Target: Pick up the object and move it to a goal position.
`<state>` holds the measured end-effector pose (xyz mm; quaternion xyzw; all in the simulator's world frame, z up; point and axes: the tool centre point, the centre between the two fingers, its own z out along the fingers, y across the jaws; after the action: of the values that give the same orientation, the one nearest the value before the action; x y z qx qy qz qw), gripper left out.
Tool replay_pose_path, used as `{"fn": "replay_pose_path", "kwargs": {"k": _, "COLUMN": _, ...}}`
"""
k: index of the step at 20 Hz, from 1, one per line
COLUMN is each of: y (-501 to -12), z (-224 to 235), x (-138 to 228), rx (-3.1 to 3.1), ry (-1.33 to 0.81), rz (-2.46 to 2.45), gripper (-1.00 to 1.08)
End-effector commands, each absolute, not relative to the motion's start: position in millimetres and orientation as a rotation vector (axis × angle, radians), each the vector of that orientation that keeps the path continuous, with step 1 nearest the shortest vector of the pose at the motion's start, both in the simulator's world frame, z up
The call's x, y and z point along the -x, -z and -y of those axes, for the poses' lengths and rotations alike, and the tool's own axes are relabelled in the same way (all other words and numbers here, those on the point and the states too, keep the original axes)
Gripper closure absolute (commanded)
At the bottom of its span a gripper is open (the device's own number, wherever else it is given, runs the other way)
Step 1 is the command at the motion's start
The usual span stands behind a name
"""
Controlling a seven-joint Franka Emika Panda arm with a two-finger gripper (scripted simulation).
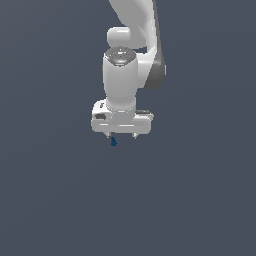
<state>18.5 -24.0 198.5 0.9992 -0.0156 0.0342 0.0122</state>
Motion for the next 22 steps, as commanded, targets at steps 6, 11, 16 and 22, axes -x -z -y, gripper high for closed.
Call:
{"fn": "replay_pose_path", "kwargs": {"k": 6, "y": -193, "z": 27, "x": -15, "rx": -3.116, "ry": -0.101, "rz": 0.024, "gripper": -0.92}}
{"fn": "replay_pose_path", "kwargs": {"k": 11, "y": -178, "z": 35, "x": -6, "rx": -3.118, "ry": -0.086, "rz": -0.035, "gripper": -0.92}}
{"fn": "replay_pose_path", "kwargs": {"k": 16, "y": -155, "z": 47, "x": 11, "rx": -3.12, "ry": -0.063, "rz": -0.128, "gripper": -0.92}}
{"fn": "replay_pose_path", "kwargs": {"k": 22, "y": -123, "z": 63, "x": 38, "rx": -3.119, "ry": -0.031, "rz": -0.268, "gripper": -0.92}}
